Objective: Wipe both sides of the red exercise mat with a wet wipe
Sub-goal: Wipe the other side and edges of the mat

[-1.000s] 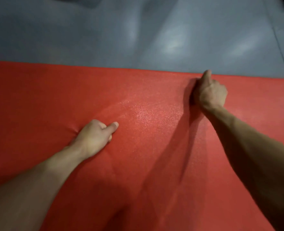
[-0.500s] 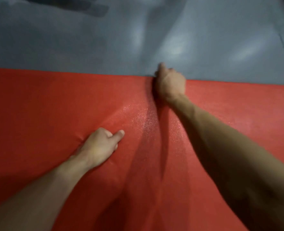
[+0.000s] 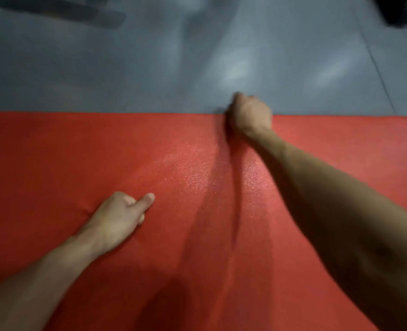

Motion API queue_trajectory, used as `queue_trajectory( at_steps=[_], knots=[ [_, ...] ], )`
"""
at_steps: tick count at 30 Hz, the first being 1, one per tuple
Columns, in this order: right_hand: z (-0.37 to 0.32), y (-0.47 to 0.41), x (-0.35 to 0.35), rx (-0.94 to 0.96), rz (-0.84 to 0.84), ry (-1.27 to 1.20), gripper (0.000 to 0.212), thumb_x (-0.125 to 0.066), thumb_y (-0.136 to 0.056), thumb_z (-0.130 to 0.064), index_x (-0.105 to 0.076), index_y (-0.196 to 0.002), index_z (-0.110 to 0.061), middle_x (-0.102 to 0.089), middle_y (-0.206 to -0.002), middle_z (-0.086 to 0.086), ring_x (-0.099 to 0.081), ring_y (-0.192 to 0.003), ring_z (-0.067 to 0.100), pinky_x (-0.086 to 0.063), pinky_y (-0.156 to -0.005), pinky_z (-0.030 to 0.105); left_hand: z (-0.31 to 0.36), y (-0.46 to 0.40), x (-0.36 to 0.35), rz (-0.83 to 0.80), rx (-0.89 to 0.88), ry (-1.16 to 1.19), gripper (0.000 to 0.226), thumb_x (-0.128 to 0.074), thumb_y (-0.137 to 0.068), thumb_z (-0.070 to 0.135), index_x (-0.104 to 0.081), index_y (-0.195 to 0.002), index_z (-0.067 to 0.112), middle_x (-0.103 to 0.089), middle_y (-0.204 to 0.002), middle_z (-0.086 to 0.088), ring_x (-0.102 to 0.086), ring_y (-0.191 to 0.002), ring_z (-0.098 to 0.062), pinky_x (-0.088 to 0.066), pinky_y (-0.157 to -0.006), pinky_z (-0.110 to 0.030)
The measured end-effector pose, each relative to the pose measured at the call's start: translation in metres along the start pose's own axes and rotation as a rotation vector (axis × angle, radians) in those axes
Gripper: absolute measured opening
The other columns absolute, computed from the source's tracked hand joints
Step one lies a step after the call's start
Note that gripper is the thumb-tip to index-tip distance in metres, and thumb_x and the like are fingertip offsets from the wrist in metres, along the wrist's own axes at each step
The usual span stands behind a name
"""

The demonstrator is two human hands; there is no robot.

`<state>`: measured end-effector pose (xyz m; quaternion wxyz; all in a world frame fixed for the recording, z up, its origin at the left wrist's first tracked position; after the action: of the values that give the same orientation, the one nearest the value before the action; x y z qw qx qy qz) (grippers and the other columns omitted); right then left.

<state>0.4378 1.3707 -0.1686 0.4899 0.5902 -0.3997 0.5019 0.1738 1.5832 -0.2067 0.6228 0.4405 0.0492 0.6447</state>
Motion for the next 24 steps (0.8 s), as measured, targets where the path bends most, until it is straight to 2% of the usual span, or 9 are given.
queue_trajectory(
  at_steps=[3, 5, 10, 13, 16, 18, 20, 22, 24],
  knots=[
    [0.119, 0.008, 0.009, -0.268, 0.084, 0.011, 0.023, -0.043, -0.1, -0.018, -0.05, -0.118, -0.007, -0.064, -0.112, 0.032, -0.062, -0.104, 0.049, -0.049, -0.084, 0.049, -0.003, -0.001, -0.001, 0.0, 0.011, -0.005, 0.07, -0.054, -0.1, 0.052, -0.052, -0.037, 0.02, -0.035, -0.037, 0.005, -0.03, -0.032, -0.013, -0.028, -0.048, -0.028],
    [0.154, 0.023, 0.009, -0.347, 0.129, -0.016, 0.024, -0.04, -0.102, -0.025, -0.047, -0.115, -0.006, -0.063, -0.109, 0.034, -0.06, -0.101, 0.052, -0.046, -0.082, 0.049, -0.001, 0.0, 0.0, -0.003, 0.013, -0.007, 0.071, -0.054, -0.099, 0.052, -0.051, -0.036, 0.02, -0.033, -0.037, 0.005, -0.029, -0.032, -0.013, -0.027, -0.048, -0.027],
    [0.143, 0.06, -0.008, -0.048, 0.061, -0.023, 0.028, -0.036, -0.107, -0.037, -0.044, -0.112, -0.011, -0.066, -0.086, 0.028, -0.063, -0.079, 0.049, -0.036, -0.062, 0.042, 0.005, 0.003, 0.001, 0.024, 0.018, 0.001, 0.072, -0.056, -0.1, 0.047, -0.047, -0.037, 0.015, -0.035, -0.035, 0.004, -0.028, -0.027, -0.011, -0.026, -0.048, -0.027],
    [0.183, 0.084, -0.004, -0.169, 0.146, -0.01, 0.028, -0.038, -0.106, -0.039, -0.045, -0.111, -0.012, -0.065, -0.089, 0.03, -0.063, -0.082, 0.05, -0.038, -0.064, 0.045, 0.005, 0.005, 0.001, 0.04, 0.013, -0.012, 0.064, -0.056, -0.101, 0.047, -0.049, -0.046, 0.013, -0.035, -0.035, 0.002, -0.027, -0.027, -0.011, -0.024, -0.044, -0.026],
    [0.205, 0.112, -0.012, -0.307, 0.149, -0.011, 0.028, -0.039, -0.106, -0.034, -0.046, -0.114, -0.009, -0.066, -0.097, 0.034, -0.063, -0.089, 0.052, -0.045, -0.071, 0.049, 0.005, 0.006, -0.001, 0.056, 0.009, -0.001, 0.062, -0.056, -0.1, 0.048, -0.051, -0.05, 0.012, -0.035, -0.036, 0.001, -0.027, -0.027, -0.013, -0.019, -0.037, -0.023],
    [0.181, 0.113, -0.017, -0.294, 0.158, -0.06, 0.029, -0.037, -0.107, -0.032, -0.046, -0.117, -0.006, -0.067, -0.099, 0.032, -0.064, -0.09, 0.051, -0.045, -0.07, 0.049, 0.005, 0.008, -0.002, 0.072, 0.007, -0.011, 0.063, -0.055, -0.1, 0.051, -0.052, -0.051, 0.012, -0.037, -0.036, 0.002, -0.029, -0.027, -0.013, -0.025, -0.044, -0.024],
    [0.127, 0.11, -0.025, -0.191, 0.179, -0.099, 0.03, -0.036, -0.107, -0.033, -0.045, -0.12, -0.008, -0.069, -0.096, 0.027, -0.066, -0.087, 0.048, -0.038, -0.064, 0.044, 0.008, 0.013, -0.002, 0.119, -0.007, -0.051, 0.064, -0.053, -0.1, 0.054, -0.054, -0.052, 0.011, -0.039, -0.035, 0.004, -0.036, -0.031, -0.016, -0.029, -0.049, -0.029],
    [0.058, 0.117, -0.035, -0.026, 0.177, -0.086, 0.028, -0.036, -0.106, -0.032, -0.046, -0.123, -0.012, -0.071, -0.092, 0.018, -0.068, -0.081, 0.043, -0.033, -0.061, 0.039, 0.014, 0.025, -0.005, 0.166, -0.046, -0.131, 0.066, -0.052, -0.1, 0.055, -0.059, -0.055, 0.007, -0.043, -0.035, 0.001, -0.046, -0.04, -0.022, -0.034, -0.05, -0.033],
    [-0.014, 0.136, -0.044, 0.175, 0.159, -0.074, 0.028, -0.039, -0.104, -0.026, -0.047, -0.128, -0.014, -0.073, -0.085, 0.011, -0.069, -0.076, 0.037, -0.033, -0.062, 0.037, 0.016, 0.039, -0.008, 0.218, -0.138, -0.223, 0.07, -0.05, -0.1, 0.059, -0.06, -0.061, 0.001, -0.051, -0.045, -0.011, -0.054, -0.05, -0.03, -0.04, -0.055, -0.04]
  ],
)
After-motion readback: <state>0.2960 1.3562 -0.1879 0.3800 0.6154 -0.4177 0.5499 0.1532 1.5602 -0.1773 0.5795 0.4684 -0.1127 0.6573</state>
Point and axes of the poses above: each hand's wrist, its own y-axis away from the middle knuckle, its own x-axis out of the back of the hand, z = x × y, the point moved 4 cm from there along -y, towards the middle knuckle
